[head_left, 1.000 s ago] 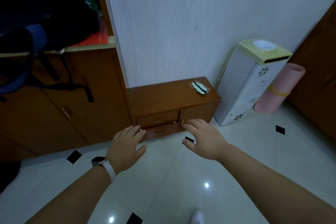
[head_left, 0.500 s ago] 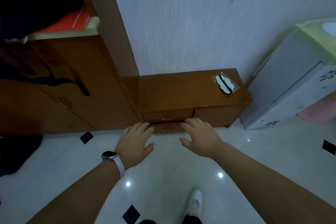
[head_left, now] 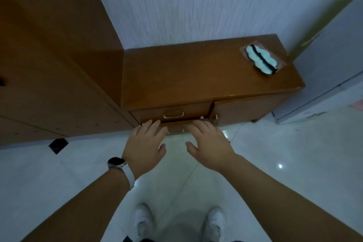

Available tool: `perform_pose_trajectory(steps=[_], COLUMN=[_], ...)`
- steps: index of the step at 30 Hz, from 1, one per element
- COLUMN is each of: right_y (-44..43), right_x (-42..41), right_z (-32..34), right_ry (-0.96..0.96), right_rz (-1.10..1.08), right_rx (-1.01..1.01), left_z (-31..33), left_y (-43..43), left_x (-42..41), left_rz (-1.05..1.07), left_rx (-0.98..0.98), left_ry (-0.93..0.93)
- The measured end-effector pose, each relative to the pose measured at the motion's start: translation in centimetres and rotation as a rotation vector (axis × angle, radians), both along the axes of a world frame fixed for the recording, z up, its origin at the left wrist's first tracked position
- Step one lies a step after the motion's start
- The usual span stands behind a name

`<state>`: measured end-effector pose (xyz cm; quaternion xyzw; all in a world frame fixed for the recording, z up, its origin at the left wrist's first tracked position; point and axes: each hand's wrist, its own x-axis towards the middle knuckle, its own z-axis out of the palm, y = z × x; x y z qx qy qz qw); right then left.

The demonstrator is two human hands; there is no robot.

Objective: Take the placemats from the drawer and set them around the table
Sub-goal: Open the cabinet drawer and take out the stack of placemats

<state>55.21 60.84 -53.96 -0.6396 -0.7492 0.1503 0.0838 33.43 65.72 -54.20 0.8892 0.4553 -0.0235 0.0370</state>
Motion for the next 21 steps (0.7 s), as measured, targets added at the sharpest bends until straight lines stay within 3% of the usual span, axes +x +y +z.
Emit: perform_pose_trajectory(steps=[5, 10, 16, 21], right_y=[4.3, 7.8, 12.3, 14.6], right_x=[-1.1, -1.5, -1.5, -1.5], right_z=[-14.3, -25.3, -30.6, -30.7], right_ry=[0.028, 0.002, 0.054, 0.061], right_rz=[-0.066, -0.057, -0.034, -0.028], right_rx=[0.114, 0.258, 0.558, 0.666], left_z=[-14.2, -25.1, -29.8, -30.3], left_y=[3.8, 7.1, 11.2, 13.0], left_x=[1.0, 1.5, 2.2, 2.3], left_rz=[0.066, 0.019, -0.041, -0.055], left_rx=[0.062, 0.249, 0.49, 0.534], left_ry=[-0.115, -0.223, -0.385, -0.478])
